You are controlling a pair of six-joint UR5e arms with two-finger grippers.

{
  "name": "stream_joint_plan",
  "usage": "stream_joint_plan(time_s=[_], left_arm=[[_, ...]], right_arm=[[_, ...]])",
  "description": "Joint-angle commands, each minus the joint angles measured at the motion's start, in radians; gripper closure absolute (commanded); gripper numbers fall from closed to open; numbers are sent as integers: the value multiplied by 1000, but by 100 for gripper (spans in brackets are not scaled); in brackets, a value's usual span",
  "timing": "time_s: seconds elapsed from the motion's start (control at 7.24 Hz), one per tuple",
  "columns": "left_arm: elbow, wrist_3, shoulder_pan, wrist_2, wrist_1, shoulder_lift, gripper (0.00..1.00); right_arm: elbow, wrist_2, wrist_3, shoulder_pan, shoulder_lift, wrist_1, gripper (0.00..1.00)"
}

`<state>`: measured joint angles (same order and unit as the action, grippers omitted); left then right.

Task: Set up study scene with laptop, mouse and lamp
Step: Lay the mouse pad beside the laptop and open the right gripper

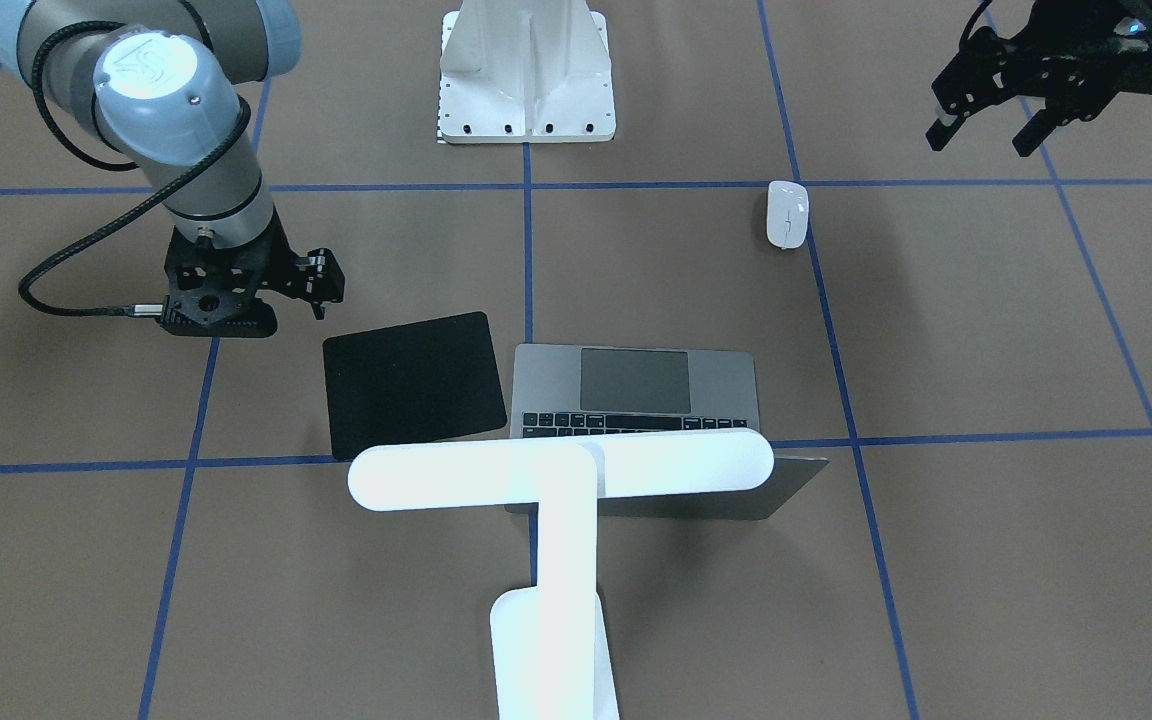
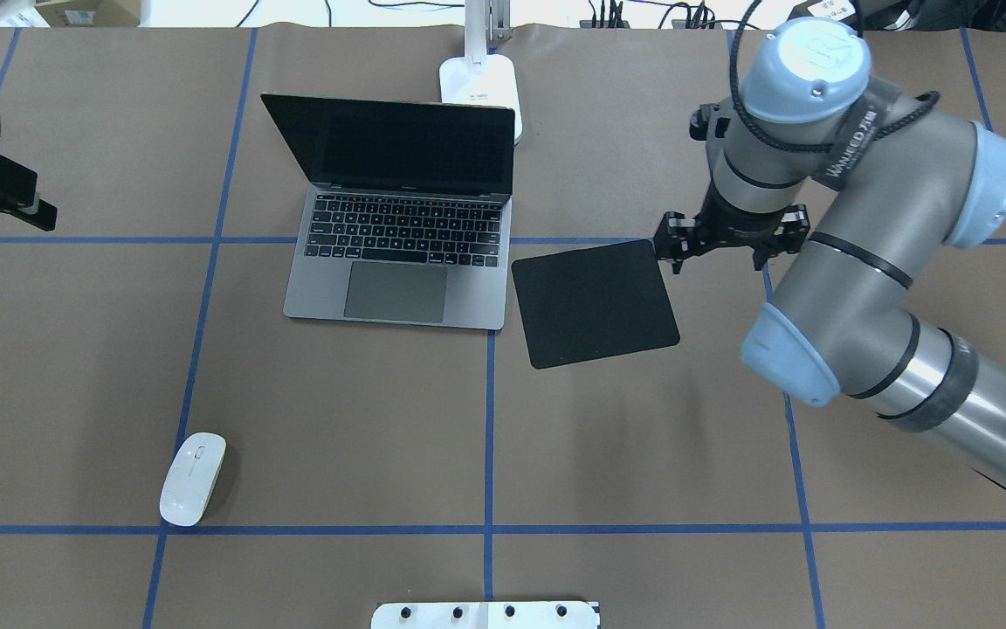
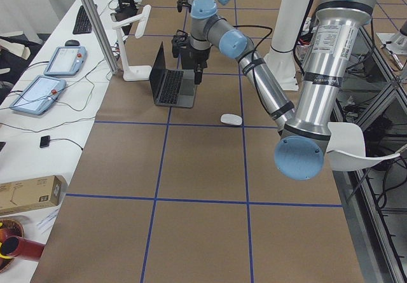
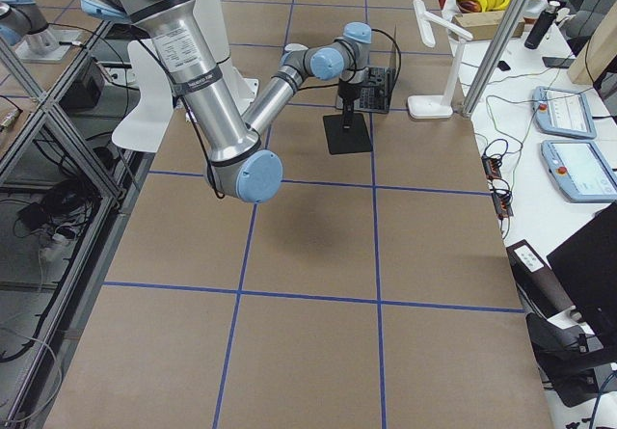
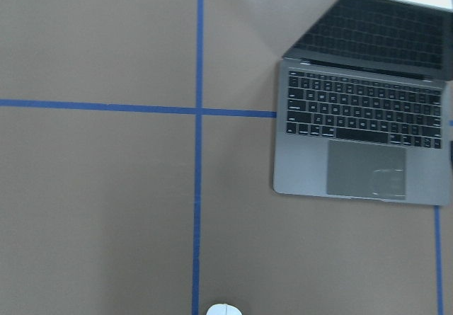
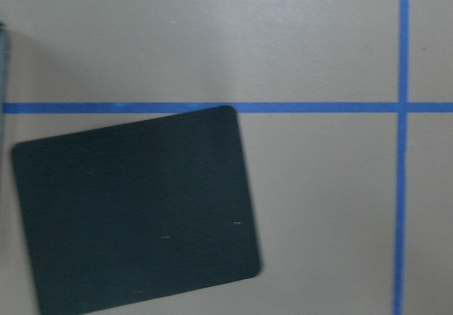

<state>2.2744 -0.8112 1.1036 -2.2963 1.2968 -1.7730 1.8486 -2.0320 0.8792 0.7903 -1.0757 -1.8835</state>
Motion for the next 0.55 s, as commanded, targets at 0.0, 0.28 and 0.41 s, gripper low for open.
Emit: stream_joint_plan(time_s=[0.0, 0.28, 0.41], left_arm=[[-62, -10, -173, 124, 6, -28, 0], [-119, -8, -266, 190, 50, -33, 0], [-146, 1, -290, 207, 106, 5, 0]], right_arm=[[1, -7, -138, 70, -116, 0, 0], [1, -11, -282, 131, -188, -6, 0], [1, -13, -348, 153, -228, -8, 0]])
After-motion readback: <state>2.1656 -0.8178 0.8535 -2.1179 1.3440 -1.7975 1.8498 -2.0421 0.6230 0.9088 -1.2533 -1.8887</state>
